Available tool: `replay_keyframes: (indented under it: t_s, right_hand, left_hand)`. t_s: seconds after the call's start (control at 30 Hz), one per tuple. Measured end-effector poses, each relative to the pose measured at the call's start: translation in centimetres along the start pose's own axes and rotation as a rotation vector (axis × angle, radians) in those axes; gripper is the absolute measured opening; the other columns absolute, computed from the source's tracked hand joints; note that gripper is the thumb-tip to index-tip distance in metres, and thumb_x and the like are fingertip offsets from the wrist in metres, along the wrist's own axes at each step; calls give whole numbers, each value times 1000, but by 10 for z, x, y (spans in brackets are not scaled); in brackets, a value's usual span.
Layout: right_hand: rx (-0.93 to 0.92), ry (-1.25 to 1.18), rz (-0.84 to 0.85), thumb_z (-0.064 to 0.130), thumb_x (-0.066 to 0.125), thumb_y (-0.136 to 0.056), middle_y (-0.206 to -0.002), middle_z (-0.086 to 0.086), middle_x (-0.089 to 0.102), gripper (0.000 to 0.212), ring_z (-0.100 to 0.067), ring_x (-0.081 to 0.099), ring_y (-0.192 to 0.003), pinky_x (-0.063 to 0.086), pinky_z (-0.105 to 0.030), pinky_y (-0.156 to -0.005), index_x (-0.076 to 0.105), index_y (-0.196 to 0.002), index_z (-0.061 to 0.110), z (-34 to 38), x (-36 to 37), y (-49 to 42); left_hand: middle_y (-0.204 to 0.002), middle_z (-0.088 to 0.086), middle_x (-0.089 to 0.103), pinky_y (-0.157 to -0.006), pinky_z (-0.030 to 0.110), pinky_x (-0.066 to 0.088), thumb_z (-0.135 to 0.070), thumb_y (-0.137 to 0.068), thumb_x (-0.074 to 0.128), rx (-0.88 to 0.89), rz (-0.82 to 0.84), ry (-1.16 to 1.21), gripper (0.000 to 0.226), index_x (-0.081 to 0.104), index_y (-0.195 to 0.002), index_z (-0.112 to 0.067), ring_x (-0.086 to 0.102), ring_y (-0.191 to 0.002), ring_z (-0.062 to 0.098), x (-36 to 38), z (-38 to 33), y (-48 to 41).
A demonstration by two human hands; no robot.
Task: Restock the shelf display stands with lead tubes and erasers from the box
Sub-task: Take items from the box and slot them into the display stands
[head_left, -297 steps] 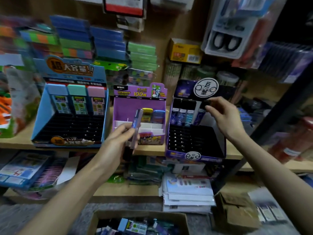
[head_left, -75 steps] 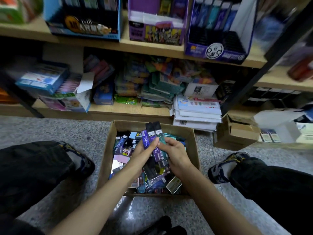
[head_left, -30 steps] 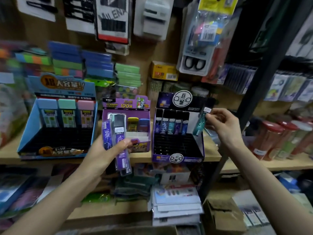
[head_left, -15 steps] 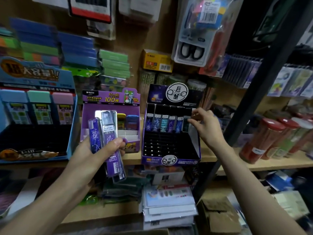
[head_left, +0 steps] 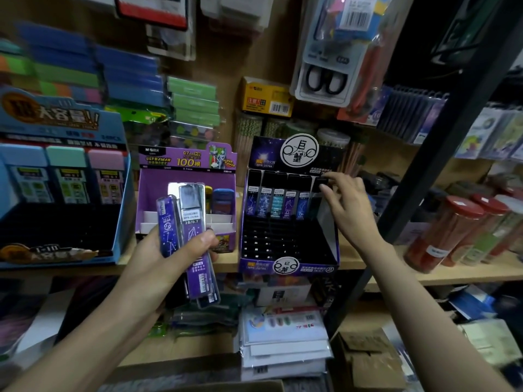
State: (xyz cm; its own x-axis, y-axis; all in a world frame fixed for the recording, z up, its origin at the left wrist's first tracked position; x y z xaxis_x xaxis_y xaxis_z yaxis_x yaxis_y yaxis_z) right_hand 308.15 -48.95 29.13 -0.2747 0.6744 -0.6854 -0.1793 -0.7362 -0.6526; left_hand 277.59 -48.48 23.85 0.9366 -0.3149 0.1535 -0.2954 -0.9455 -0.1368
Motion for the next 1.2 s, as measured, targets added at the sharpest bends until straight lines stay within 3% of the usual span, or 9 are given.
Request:
replay_keyframes:
  t_s: [0.2, 0.33, 0.57, 0.67, 0.77, 0.83, 0.93, 1.07, 1.2]
  right_hand:
    - [152, -127, -53, 12, 58, -91, -101, -9, 61, 24, -20, 50, -94, 38, -25, -77, 58, -115, 9, -13, -2, -9]
    - [11, 111, -102, 11, 61, -89, -101, -15, 59, 20, -33, 48, -96, 41, -43, -80, 68, -107, 5, 0, -1, -8]
    - [45, 167, -98, 14, 55, -92, -115, -14, 54, 26, -33, 45, -107, 37, -41, -89, 62, -116, 7, 26, -11, -10]
    - [60, -156, -49, 12, 54, -92, -100, -9, 62, 15, -21, 55, -94, 44, -33, -83, 63, -104, 10, 74, -16, -11]
    - [275, -700, 361, 34, 56, -92, -66, 4, 64, 22, -7, 55, -59, 42, -21, -53, 64, -81, 16, 136, 20, 14]
    - [396, -811, 634, 45, 59, -87, -55, 4, 58, 33, -7, 51, -45, 36, -17, -40, 60, -78, 13, 172, 45, 44]
    - [504, -847, 764, 33, 65, -86, -48, 1, 50, 28, -6, 45, -32, 28, -11, -32, 50, -81, 11, 193, 62, 72]
    - [606, -1002, 780, 21, 62, -90, -62, -11, 55, 20, -7, 52, -36, 35, -13, -31, 56, -93, 3, 197, 67, 83]
    - [684, -1155, 729, 14, 62, -88, -77, -18, 62, 17, -24, 60, -61, 49, -26, -56, 60, -94, -2, 197, 73, 86]
  left_hand:
    - [-89, -2, 75, -54, 15, 52, -40, -56, 69, 11, -1, 18, 47, 65, -99, -22, 71, -77, 9, 1, -3, 2]
    - [-89, -2, 75, -54, 14, 52, -39, -56, 69, 10, -6, 17, 47, 65, -99, -22, 71, -77, 8, 2, -3, 1]
    - [-86, 0, 75, -53, 14, 51, -32, -61, 68, 10, -15, 37, 42, 64, -99, -16, 70, -70, 7, 2, -6, 4]
    - [-87, -1, 75, -57, 15, 51, -32, -61, 69, 13, -10, 43, 43, 64, -101, -15, 69, -73, 6, 2, -8, 6]
    - [-86, -2, 75, -61, 14, 51, -32, -60, 70, 9, 12, 48, 44, 64, -101, -18, 70, -78, 6, 2, -8, 9]
    - [-87, -4, 75, -63, 13, 51, -29, -61, 71, 7, 41, 43, 42, 64, -101, -19, 70, -81, 7, 3, -6, 13]
    - [-93, -5, 75, -67, 14, 51, -27, -63, 72, 8, 79, 27, 38, 64, -100, -26, 70, -88, 8, -1, -3, 21]
    - [-100, -2, 73, -70, 16, 52, -37, -68, 70, -6, 67, 78, 36, 63, -103, -32, 69, -93, 12, -12, 1, 32]
    - [-99, -6, 74, -66, 12, 50, -39, -78, 60, -44, -2, 80, 38, 61, -114, -24, 69, -90, 7, -21, 4, 34]
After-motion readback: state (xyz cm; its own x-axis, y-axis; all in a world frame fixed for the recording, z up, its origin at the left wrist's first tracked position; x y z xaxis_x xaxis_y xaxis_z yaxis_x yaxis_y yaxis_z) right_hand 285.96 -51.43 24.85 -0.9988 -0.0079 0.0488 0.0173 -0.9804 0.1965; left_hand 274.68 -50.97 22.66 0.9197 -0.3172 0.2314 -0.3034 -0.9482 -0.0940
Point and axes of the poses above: each hand's wrist, its own y-axis away from the middle knuckle, its own x-axis out of the palm, z = x × y, the point moved 8 cm from there along -y, towards the middle knuckle
